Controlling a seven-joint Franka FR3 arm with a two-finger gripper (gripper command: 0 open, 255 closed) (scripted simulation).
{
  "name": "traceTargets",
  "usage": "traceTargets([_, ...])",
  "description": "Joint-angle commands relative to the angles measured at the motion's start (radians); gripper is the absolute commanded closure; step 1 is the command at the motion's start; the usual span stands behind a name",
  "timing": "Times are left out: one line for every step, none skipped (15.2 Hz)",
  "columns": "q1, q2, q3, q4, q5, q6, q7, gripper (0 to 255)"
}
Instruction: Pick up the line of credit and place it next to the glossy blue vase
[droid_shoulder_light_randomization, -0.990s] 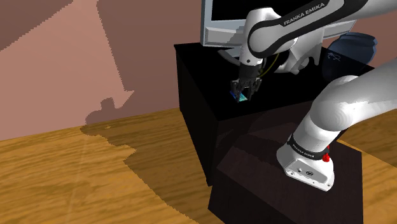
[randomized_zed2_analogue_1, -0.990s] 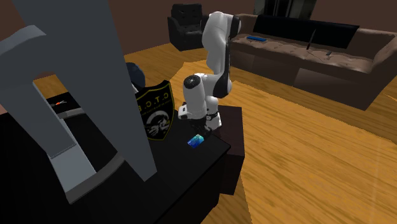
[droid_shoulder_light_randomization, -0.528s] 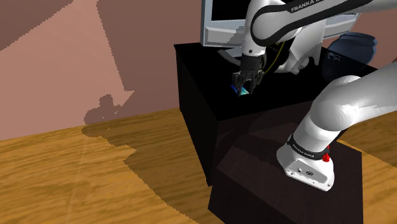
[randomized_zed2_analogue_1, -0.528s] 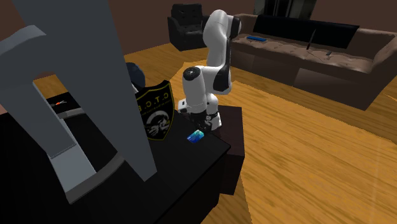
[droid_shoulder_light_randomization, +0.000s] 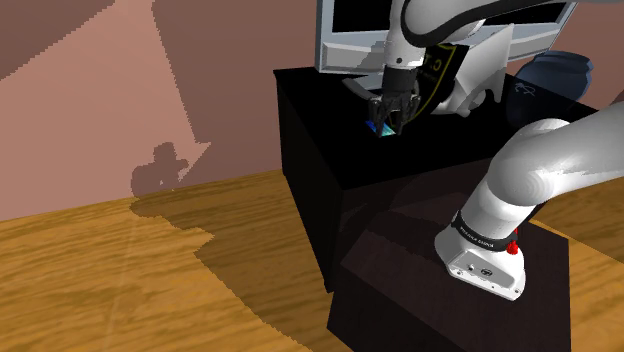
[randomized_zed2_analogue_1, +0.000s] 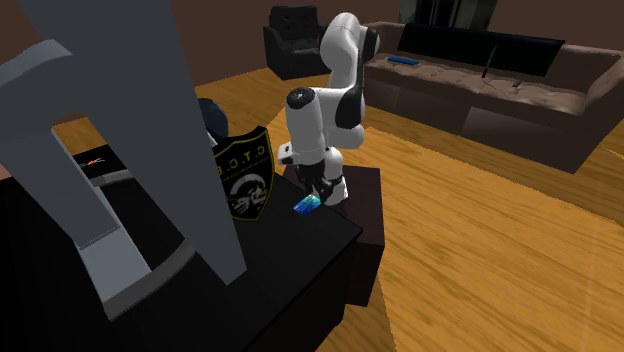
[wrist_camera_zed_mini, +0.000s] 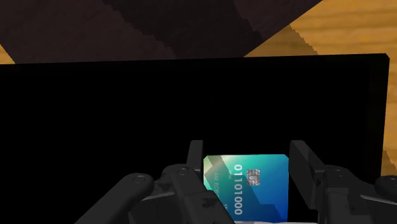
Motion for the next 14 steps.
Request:
traceTargets([0.000, -0.009, 0.000, 0.020, -0.001, -0.030, 0.004, 255])
traceTargets([0.000, -0.013, -0.001, 0.031, -0.002, -0.045, 0.005, 255])
traceTargets([0.000, -0.016, -0.002, 0.043, -0.003, -0.060, 0.006, 255])
traceTargets([0.000, -0.019, -0.002, 0.055, -0.004, -0.074, 0.008, 255])
traceTargets([-0.001, -0.022, -0.003, 0.067, -0.005, -0.089, 0.009, 255])
traceTargets([-0.001, -0.024, -0.004, 0.079, -0.006, -0.103, 0.010, 255])
traceTargets([-0.001, -0.026, -0.005, 0.091, -0.006, -0.117, 0.011, 255])
traceTargets([-0.001, -0.028, -0.005, 0.103, -0.007, -0.131, 0.012, 255])
traceTargets([-0.001, -0.029, -0.006, 0.116, -0.008, -0.145, 0.014, 255])
traceTargets([-0.002, -0.030, -0.007, 0.129, -0.009, -0.159, 0.015, 255])
traceTargets([-0.002, -0.031, -0.007, 0.142, -0.010, -0.173, 0.016, 255])
traceTargets([-0.002, -0.032, -0.008, 0.155, -0.010, -0.186, 0.017, 255])
traceTargets([-0.002, -0.032, -0.009, 0.168, -0.011, -0.200, 0.018, 255])
traceTargets([-0.002, -0.032, -0.009, 0.181, -0.012, -0.213, 0.019, 255])
